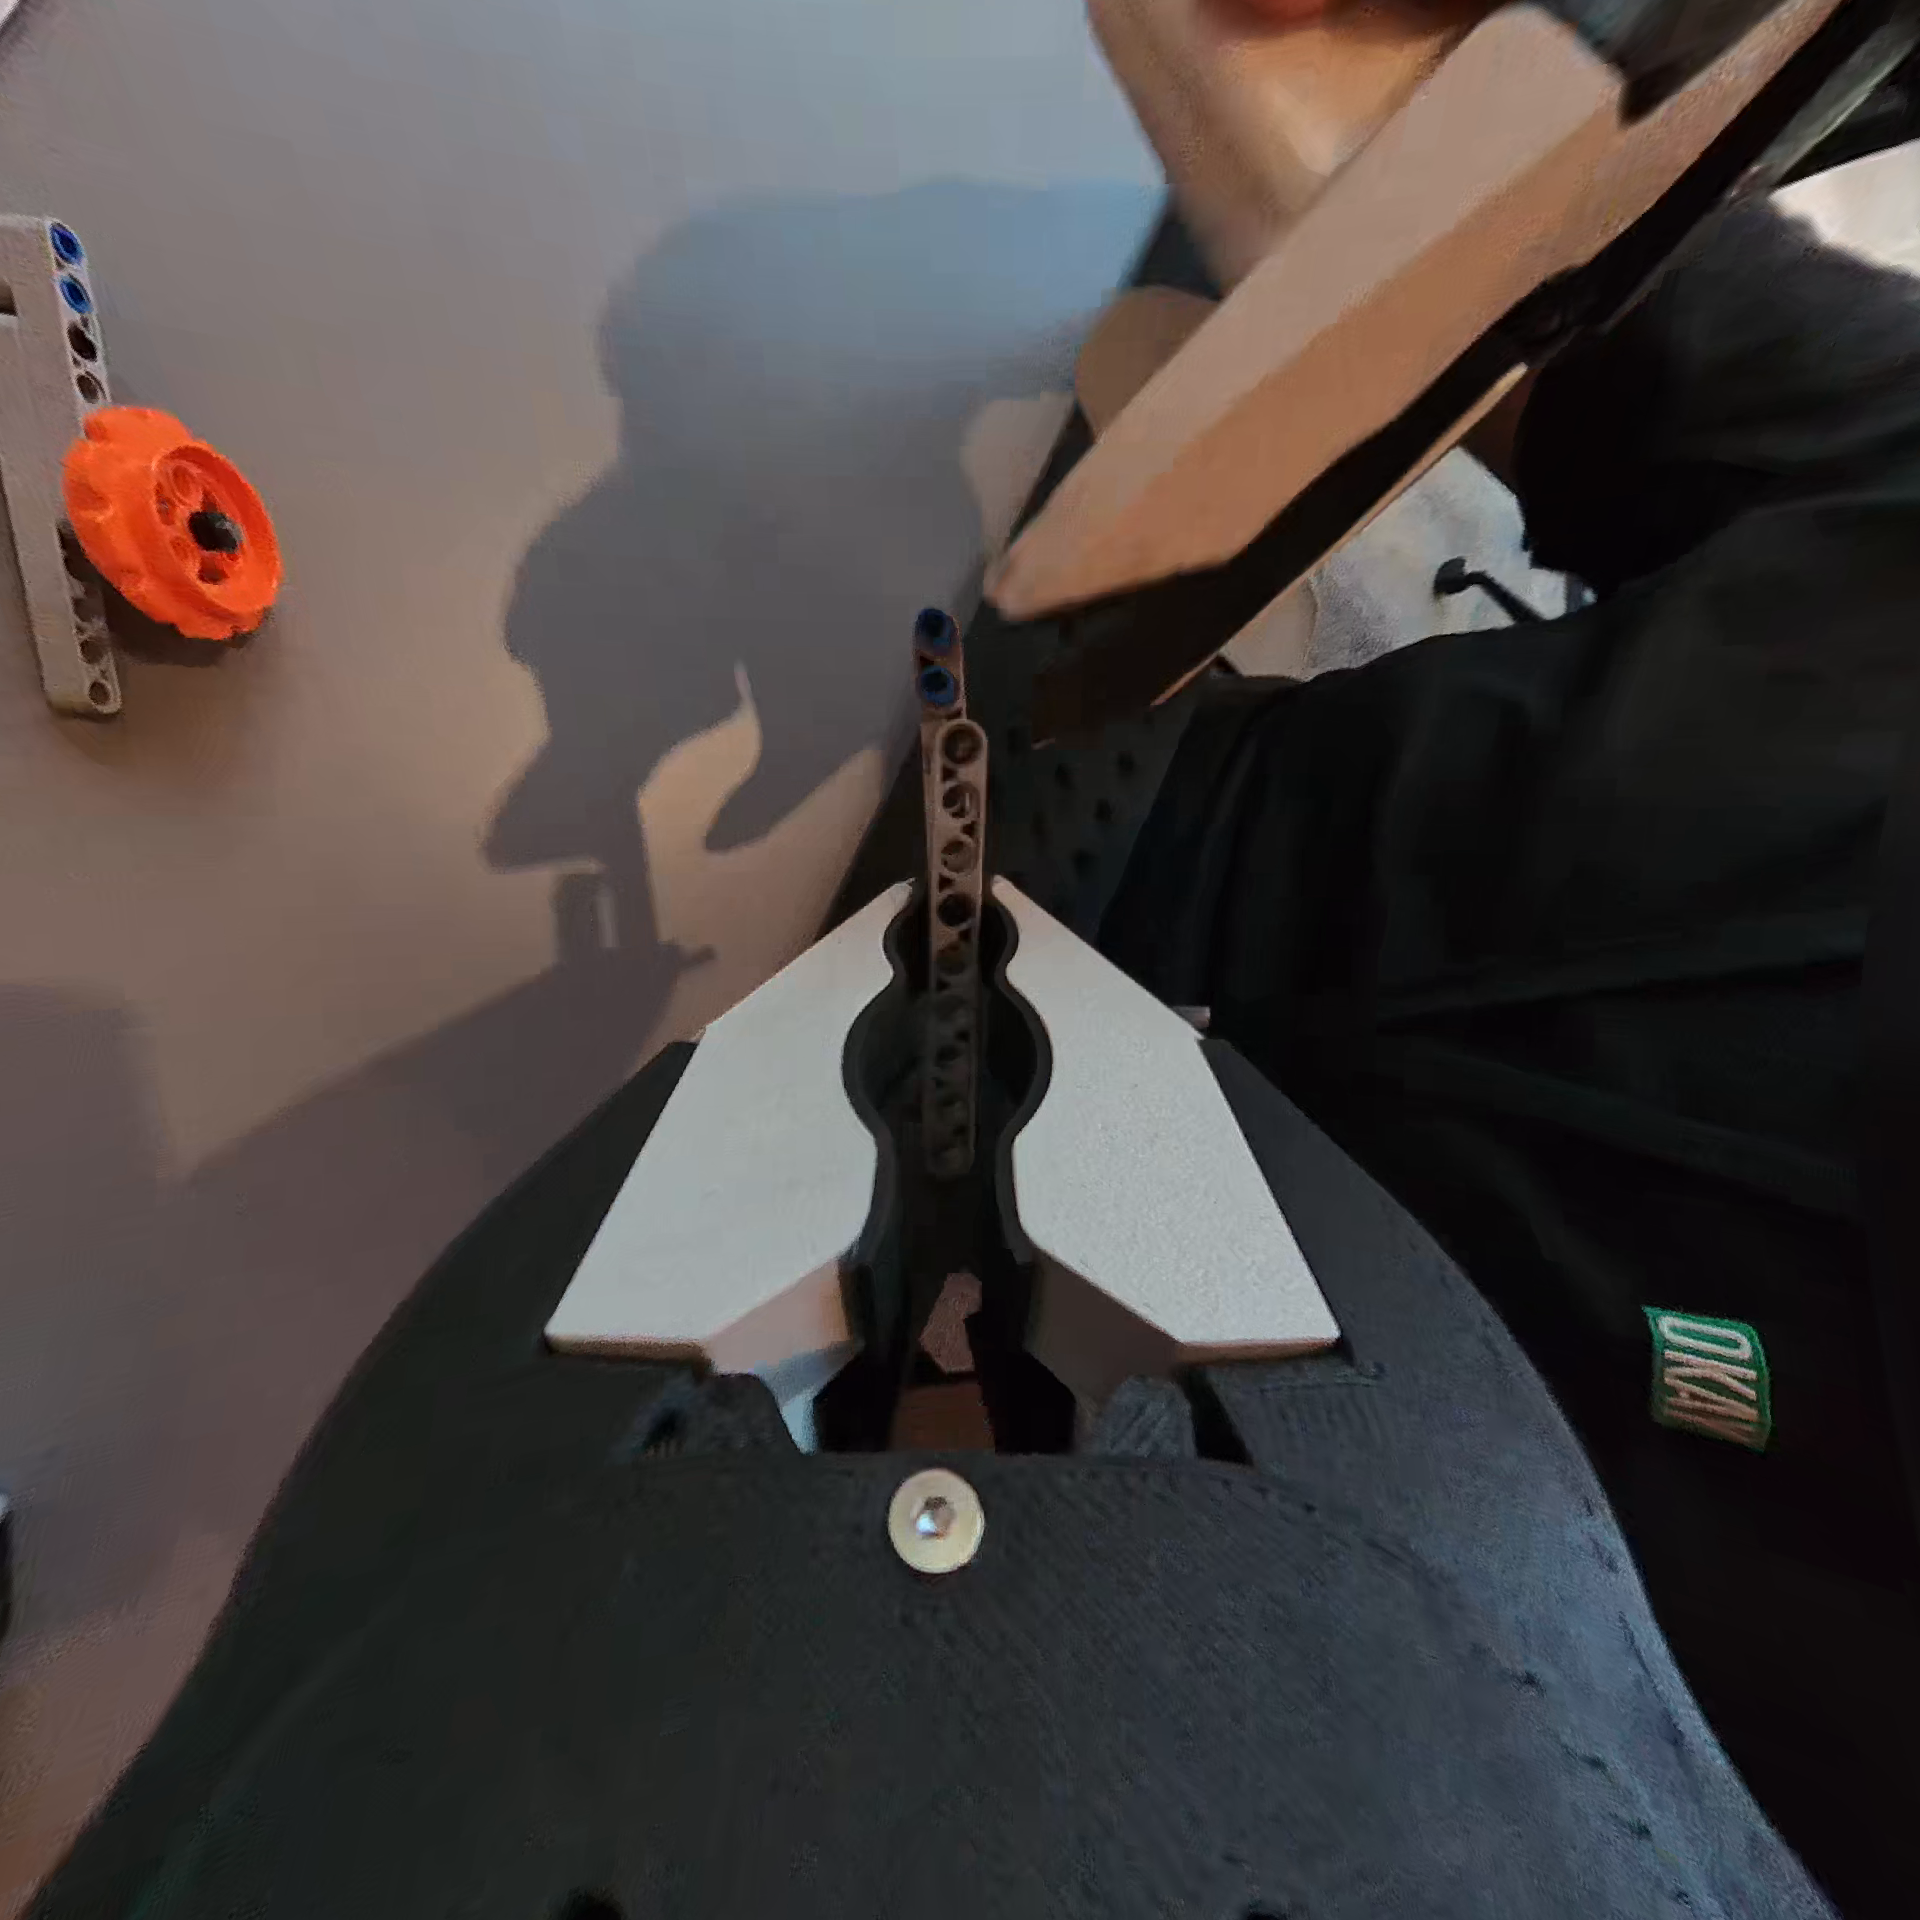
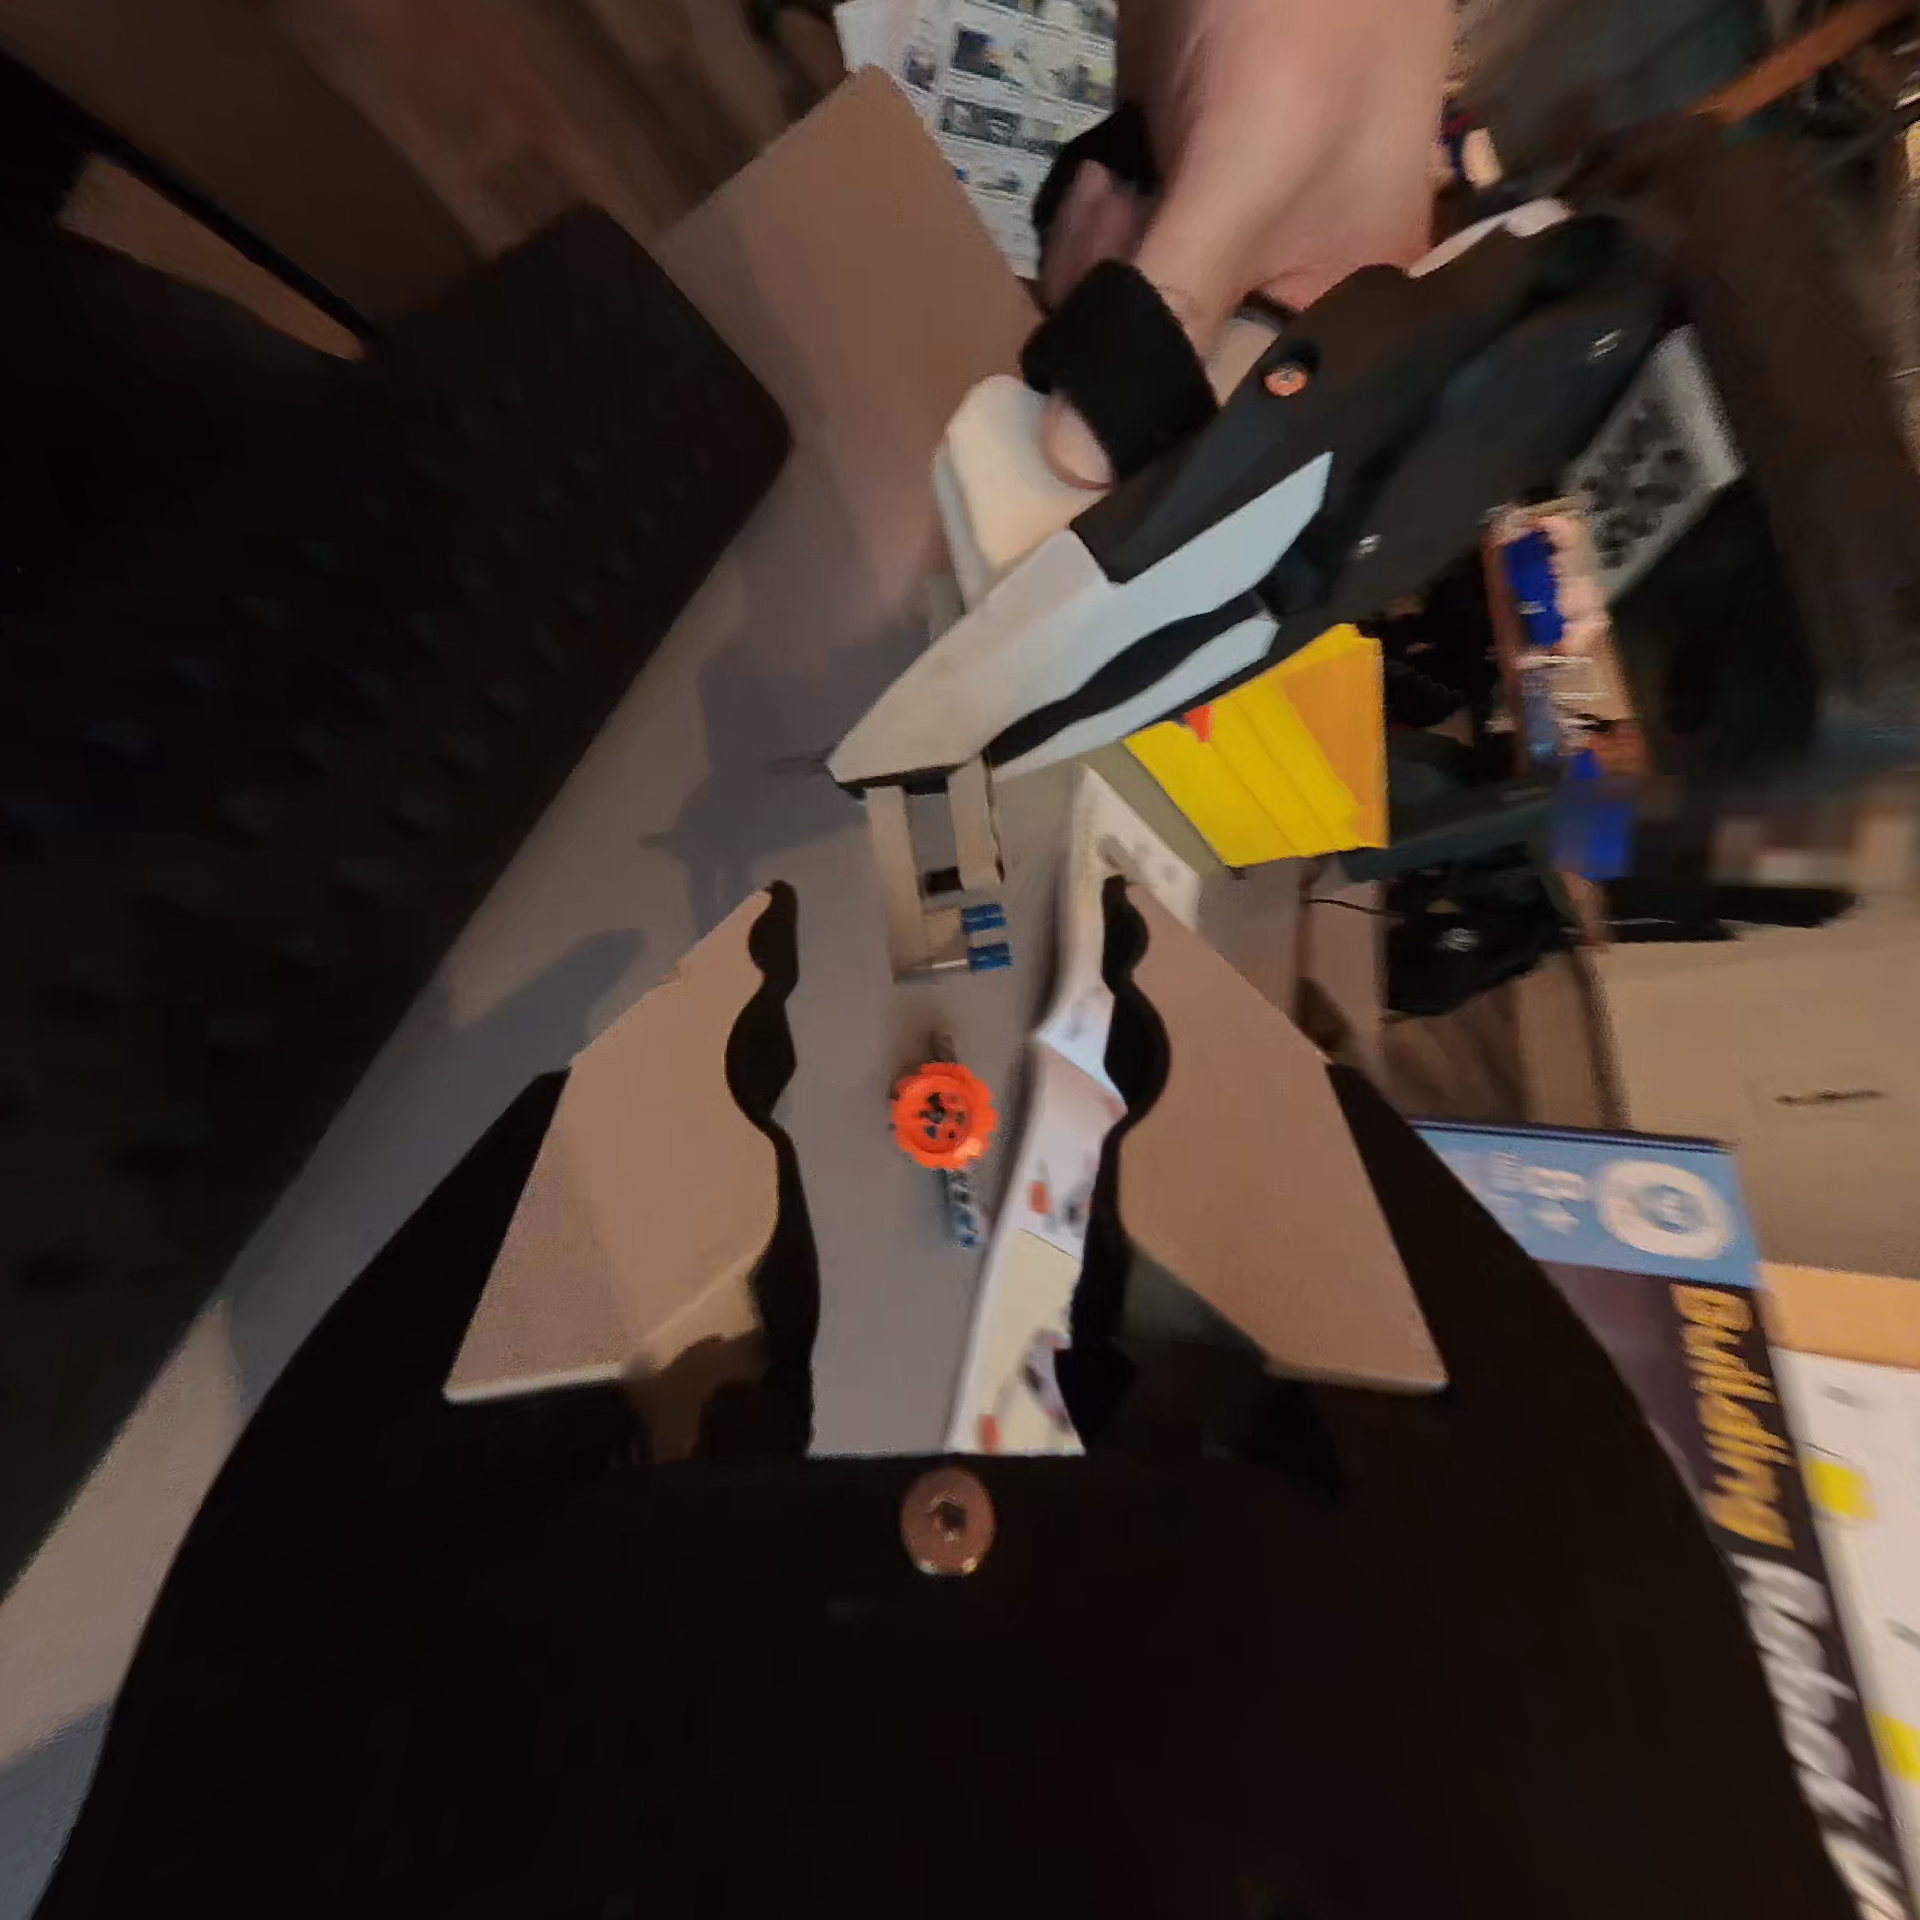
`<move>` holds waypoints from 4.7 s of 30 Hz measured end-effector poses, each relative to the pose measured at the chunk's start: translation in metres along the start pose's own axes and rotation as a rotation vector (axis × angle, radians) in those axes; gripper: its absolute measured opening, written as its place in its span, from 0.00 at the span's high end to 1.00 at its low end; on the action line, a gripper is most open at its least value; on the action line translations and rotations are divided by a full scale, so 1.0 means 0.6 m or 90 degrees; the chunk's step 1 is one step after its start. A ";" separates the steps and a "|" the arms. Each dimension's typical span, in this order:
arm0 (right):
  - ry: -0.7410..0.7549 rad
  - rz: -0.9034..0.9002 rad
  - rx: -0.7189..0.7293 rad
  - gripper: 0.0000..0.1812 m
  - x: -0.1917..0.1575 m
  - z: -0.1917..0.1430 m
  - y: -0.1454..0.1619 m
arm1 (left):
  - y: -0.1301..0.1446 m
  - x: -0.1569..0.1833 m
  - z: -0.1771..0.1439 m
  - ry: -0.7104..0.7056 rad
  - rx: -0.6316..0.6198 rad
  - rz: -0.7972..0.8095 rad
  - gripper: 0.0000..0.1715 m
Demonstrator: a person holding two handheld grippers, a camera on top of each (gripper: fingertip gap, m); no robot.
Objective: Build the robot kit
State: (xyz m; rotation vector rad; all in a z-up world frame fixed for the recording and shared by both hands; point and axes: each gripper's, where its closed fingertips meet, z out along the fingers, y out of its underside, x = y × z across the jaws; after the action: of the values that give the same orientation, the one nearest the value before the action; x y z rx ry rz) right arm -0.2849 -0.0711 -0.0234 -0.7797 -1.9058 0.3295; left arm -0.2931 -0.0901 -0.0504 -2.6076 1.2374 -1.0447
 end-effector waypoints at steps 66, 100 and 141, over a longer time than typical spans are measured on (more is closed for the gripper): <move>0.064 -0.146 -0.030 0.72 0.048 0.025 -0.053 | -0.001 0.034 -0.091 -0.054 -0.020 0.004 0.97; 0.242 -0.190 -0.111 0.86 0.091 0.049 -0.044 | -0.004 0.026 -0.113 -0.067 0.011 -0.003 0.97; 0.386 -0.063 -0.079 0.86 0.163 0.009 -0.046 | -0.093 0.043 -0.185 -0.087 0.838 0.192 0.97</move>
State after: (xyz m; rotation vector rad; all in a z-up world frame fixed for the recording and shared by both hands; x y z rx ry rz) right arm -0.3280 -0.0281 0.0582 -0.7574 -1.3899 -0.0870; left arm -0.3122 -0.0470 0.0675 -1.3906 0.5132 -1.0393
